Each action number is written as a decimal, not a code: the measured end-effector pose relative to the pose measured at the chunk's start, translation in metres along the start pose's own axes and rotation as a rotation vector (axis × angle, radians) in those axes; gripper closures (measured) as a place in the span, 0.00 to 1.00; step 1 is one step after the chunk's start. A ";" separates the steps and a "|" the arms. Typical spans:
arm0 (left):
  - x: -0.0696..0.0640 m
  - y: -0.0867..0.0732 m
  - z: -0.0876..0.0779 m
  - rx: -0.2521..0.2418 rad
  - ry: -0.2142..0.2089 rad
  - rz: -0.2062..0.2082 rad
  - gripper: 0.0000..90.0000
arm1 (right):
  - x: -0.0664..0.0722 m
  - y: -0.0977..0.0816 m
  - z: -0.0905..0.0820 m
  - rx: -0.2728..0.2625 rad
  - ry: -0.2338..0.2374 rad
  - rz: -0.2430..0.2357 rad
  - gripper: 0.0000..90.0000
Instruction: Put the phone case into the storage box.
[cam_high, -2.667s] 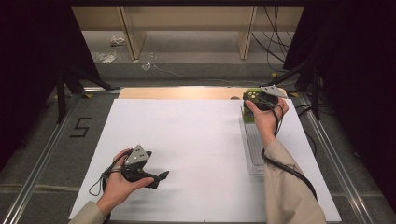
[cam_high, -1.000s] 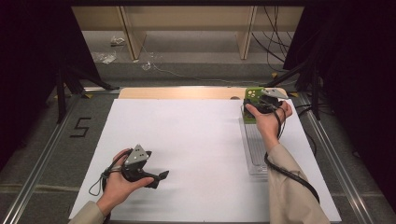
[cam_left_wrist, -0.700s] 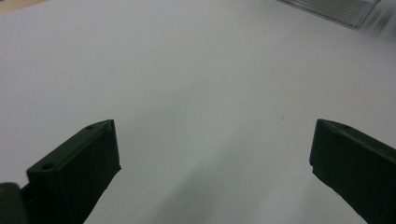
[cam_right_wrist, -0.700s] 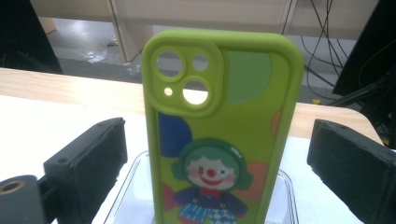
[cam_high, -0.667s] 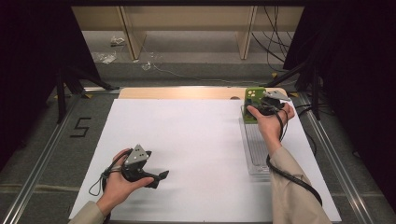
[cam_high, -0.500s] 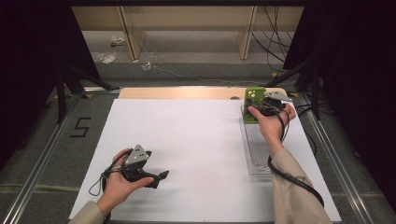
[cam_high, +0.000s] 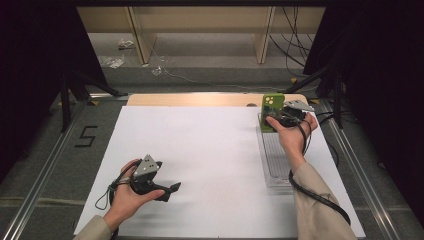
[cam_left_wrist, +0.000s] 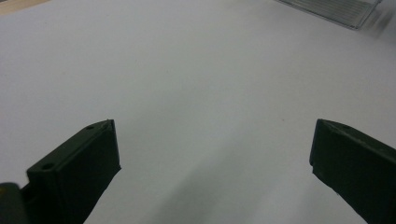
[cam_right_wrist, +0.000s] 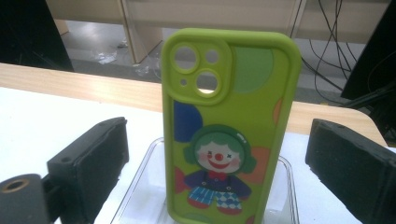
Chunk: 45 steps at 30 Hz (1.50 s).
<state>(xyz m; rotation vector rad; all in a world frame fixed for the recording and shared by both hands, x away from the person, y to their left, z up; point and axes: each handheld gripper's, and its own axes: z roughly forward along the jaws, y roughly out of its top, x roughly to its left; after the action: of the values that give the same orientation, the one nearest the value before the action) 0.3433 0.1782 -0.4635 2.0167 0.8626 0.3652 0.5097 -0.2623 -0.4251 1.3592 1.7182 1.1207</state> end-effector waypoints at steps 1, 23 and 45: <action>0.000 0.000 0.000 0.001 0.000 0.000 0.01 | 0.000 0.000 -0.001 0.001 0.003 0.001 0.08; 0.000 0.000 0.000 -0.001 0.001 0.002 0.01 | 0.012 -0.004 -0.021 -0.018 0.067 -0.031 0.09; 0.000 0.001 -0.001 -0.004 0.005 0.002 0.01 | 0.028 -0.008 -0.044 -0.035 0.182 -0.075 0.10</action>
<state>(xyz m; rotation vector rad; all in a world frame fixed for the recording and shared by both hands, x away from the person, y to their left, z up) 0.3432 0.1790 -0.4620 2.0140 0.8620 0.3731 0.4608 -0.2459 -0.4141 1.1918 1.8527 1.2584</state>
